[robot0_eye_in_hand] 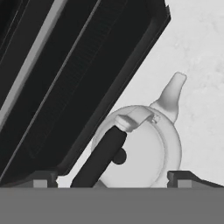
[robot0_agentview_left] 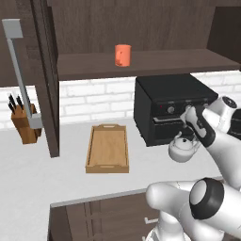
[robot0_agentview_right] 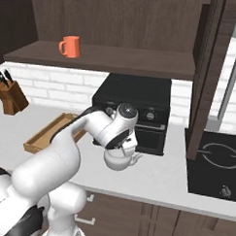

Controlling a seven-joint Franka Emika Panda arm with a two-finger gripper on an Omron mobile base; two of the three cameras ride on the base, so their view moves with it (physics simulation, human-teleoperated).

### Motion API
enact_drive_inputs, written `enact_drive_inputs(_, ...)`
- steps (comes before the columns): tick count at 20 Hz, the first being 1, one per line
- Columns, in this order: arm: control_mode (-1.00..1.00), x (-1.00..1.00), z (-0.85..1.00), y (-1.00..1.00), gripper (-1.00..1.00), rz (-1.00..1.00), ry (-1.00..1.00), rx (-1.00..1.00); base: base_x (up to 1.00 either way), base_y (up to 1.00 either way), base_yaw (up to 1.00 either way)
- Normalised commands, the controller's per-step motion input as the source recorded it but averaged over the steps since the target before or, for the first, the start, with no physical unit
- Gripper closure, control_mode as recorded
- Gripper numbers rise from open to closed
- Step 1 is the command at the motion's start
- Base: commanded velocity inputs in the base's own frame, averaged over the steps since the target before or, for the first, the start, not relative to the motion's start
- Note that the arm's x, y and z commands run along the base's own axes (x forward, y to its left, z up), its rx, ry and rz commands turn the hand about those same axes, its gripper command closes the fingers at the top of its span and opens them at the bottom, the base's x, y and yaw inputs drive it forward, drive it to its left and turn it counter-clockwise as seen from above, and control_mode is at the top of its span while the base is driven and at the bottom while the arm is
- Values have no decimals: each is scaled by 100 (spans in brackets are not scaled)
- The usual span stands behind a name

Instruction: Pick the kettle from the counter and place it on the tray. Then pick the mug from the cabinet and place it on the tray. Then close the cabinet doors.

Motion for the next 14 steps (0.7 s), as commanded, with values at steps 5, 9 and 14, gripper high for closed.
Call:
enact_drive_inputs(5, -100, 14, -14, 0, -100, -6, 0, 4, 0, 0, 0)
enact_drive_inputs(9, -100, 17, -11, 0, -100, -4, 1, 5, 0, 0, 0)
enact_drive_inputs(14, -100, 14, -9, 0, -100, -3, 1, 8, 0, 0, 0)
